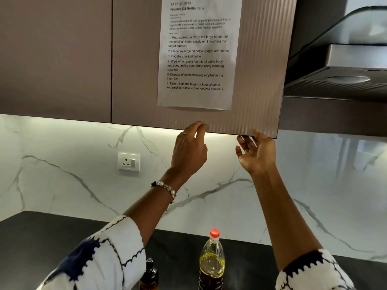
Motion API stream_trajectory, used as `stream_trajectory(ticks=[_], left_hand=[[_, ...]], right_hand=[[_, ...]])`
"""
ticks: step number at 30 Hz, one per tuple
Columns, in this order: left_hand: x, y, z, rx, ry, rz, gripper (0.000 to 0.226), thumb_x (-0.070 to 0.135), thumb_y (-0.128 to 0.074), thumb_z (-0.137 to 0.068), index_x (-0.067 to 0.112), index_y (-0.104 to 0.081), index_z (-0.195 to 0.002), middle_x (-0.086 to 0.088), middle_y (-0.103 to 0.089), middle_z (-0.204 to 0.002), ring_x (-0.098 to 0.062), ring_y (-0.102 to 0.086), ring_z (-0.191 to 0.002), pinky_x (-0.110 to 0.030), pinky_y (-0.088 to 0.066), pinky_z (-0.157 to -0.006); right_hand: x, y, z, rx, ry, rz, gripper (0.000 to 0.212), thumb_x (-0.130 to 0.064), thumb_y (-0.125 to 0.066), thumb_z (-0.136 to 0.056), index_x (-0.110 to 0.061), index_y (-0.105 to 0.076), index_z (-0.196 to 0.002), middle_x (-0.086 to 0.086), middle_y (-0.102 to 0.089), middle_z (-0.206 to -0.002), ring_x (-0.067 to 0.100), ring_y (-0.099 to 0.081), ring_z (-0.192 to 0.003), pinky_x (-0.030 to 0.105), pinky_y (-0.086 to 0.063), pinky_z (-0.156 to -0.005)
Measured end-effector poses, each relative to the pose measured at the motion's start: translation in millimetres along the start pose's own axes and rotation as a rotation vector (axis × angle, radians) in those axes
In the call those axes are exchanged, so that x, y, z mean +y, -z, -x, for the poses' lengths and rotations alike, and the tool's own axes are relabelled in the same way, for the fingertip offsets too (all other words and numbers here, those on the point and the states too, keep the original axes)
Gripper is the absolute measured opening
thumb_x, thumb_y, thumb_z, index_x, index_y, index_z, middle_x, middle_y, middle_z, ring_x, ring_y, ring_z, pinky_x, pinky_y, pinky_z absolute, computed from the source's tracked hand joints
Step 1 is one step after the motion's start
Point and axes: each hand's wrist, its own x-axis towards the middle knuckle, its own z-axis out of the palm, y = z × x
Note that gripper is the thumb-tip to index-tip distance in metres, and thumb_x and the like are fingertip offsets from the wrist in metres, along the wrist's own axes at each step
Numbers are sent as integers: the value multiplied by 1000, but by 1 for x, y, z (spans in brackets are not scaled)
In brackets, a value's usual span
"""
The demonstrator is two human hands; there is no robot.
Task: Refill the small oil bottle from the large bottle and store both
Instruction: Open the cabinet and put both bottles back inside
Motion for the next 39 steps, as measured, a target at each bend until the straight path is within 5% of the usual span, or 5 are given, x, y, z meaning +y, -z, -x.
stream_trajectory(ticks=[17,23,26,34,39], left_hand=[[46,175,40,187,58,598,36,27,-62,-91,11,-61,-123,0,-67,-116,-1,-60,-97,-9,-50,-78],[24,258,53,138,229,747,32,44,-56,-89,26,-63,-115,7,-63,-120,-13,-60,-110,-25,-55,-89],[17,295,66,131,258,738,33,47,-56,-86,27,-62,-111,12,-66,-108,-9,-64,-102,-14,-53,-83],[-40,376,102,262,494,918,16,22,-49,-98,23,-65,-99,16,-73,-81,-8,-71,-84,-21,-56,-69],[-74,402,121,347,758,1109,22,19,-44,-101,24,-64,-93,5,-74,-81,-21,-68,-91,-34,-58,-83]], right_hand=[[50,-45,162,-73,587,129,35,6,-54,-91,-15,-54,-119,7,-65,-112,22,-62,-107,27,-54,-86],[80,-93,224,-238,739,157,16,-13,-59,-85,-24,-59,-97,-16,-68,-89,12,-65,-92,27,-55,-80],[98,-114,245,-268,748,218,23,-1,-59,-90,-24,-59,-89,-10,-66,-88,6,-64,-85,19,-53,-73],[161,-179,290,-413,778,389,21,-13,-54,-88,-6,-64,-105,5,-67,-110,17,-62,-106,36,-53,-92],[200,-206,293,-564,957,567,34,-5,-53,-86,-9,-62,-118,9,-62,-123,24,-58,-113,46,-53,-91]])
